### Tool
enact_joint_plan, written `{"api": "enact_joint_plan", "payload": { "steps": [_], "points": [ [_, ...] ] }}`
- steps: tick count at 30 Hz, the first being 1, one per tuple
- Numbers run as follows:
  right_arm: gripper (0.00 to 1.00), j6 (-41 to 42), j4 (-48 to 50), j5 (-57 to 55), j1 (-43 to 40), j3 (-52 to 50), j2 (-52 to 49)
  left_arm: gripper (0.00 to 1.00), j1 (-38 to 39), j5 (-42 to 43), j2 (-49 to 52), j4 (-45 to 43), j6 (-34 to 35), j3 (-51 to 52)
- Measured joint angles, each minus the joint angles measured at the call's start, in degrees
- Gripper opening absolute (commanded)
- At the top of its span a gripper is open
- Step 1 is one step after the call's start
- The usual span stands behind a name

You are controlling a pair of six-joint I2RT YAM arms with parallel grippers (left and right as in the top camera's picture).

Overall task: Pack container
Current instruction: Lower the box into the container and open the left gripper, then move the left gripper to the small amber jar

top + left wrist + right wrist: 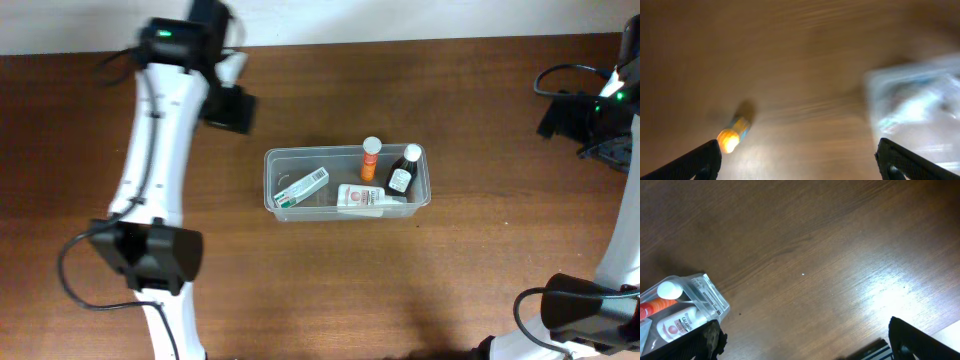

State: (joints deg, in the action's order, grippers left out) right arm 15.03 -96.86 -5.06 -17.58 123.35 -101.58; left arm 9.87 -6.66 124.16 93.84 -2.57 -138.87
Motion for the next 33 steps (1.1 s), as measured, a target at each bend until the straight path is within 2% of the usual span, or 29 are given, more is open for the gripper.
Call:
{"api": "enact_joint_plan", "payload": {
  "steps": [6,14,19,27,33],
  "points": [
    [0.98,0.0,0.0,0.0,0.0,0.0,0.0,0.99,-14.12,-3.02,0.0,2.58,11.02,0.0],
    [0.98,0.0,0.0,0.0,0.0,0.0,0.0,0.99,-27.04,6.45,0.0,2.47,12.87,4.83],
    [0.98,-0.02,0.0,0.0,0.0,0.0,0.0,0.99,-28.22,8.94,0.07,-1.03,12.68,13.38],
    [0.98,0.02,0.02,0.0,-0.02,-0.02,0.0,0.99,-28.39,9.7,0.15,-14.01,14.23,28.96],
    [0.98,0.02,0.0,0.02,0.0,-0.02,0.0,0.99,-29.46,7.72,0.15,-16.06,15.72,31.19]
  ]
}}
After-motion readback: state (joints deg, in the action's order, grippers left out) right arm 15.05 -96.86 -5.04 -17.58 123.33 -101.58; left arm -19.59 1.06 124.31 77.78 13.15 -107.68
